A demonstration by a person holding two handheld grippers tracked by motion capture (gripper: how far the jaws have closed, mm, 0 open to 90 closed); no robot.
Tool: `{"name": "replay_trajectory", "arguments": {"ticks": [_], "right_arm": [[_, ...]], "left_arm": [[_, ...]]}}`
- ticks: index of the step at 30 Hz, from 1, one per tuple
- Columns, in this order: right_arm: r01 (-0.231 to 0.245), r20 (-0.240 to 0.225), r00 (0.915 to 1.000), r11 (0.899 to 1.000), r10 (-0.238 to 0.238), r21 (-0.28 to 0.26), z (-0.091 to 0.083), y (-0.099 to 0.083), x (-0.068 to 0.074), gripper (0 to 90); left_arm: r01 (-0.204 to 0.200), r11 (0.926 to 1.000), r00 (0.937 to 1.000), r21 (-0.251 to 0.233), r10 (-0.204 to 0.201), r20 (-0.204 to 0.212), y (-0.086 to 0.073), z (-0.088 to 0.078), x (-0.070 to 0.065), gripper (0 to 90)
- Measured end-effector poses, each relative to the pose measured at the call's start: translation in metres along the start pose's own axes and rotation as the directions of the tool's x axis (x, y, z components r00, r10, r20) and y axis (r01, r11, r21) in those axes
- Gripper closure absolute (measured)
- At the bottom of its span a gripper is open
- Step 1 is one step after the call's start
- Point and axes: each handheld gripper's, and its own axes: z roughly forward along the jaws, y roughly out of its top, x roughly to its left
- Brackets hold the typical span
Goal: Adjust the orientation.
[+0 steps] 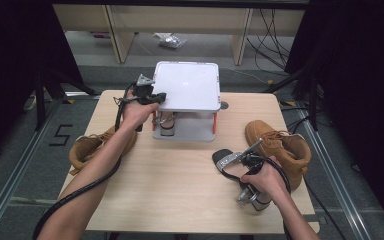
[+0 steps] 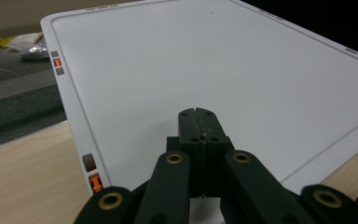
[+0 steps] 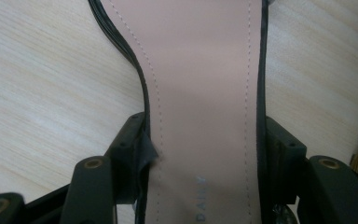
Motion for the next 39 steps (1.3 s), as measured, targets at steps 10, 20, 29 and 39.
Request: {"name": "replay_trajectory", "arguments": {"ticks": [10, 20, 29, 39], "right_arm": [[-0.05, -0.013, 0.9987, 0.998, 0.049, -0.035, -0.005, -0.003, 0.002, 43.4], [-0.061, -0.021, 0.998, 0.995, 0.06, -0.079, -0.014, -0.001, 0.008, 43.4], [-0.091, -0.023, 0.9958, 0.988, 0.089, -0.128, -0.021, 0.011, 0.02, 43.4], [-0.019, -0.016, 0.9997, 0.98, 0.016, -0.198, -0.025, 0.03, 0.031, 43.4]], "left_arm": [[0.006, 1.0, 1.0, -0.004, -0.006, 0.001, 0.001, 0.001, -0.001, 90.0], [0.007, 1.0, 1.0, -0.005, -0.007, 0.0, 0.0, 0.001, -0.001, 90.0], [0.012, 0.9999, 0.9999, -0.011, -0.012, 0.004, 0.0, 0.001, 0.0, 90.0], [0.013, 0.9998, 0.9999, -0.015, -0.013, 0.004, -0.001, 0.001, -0.001, 90.0]]}}
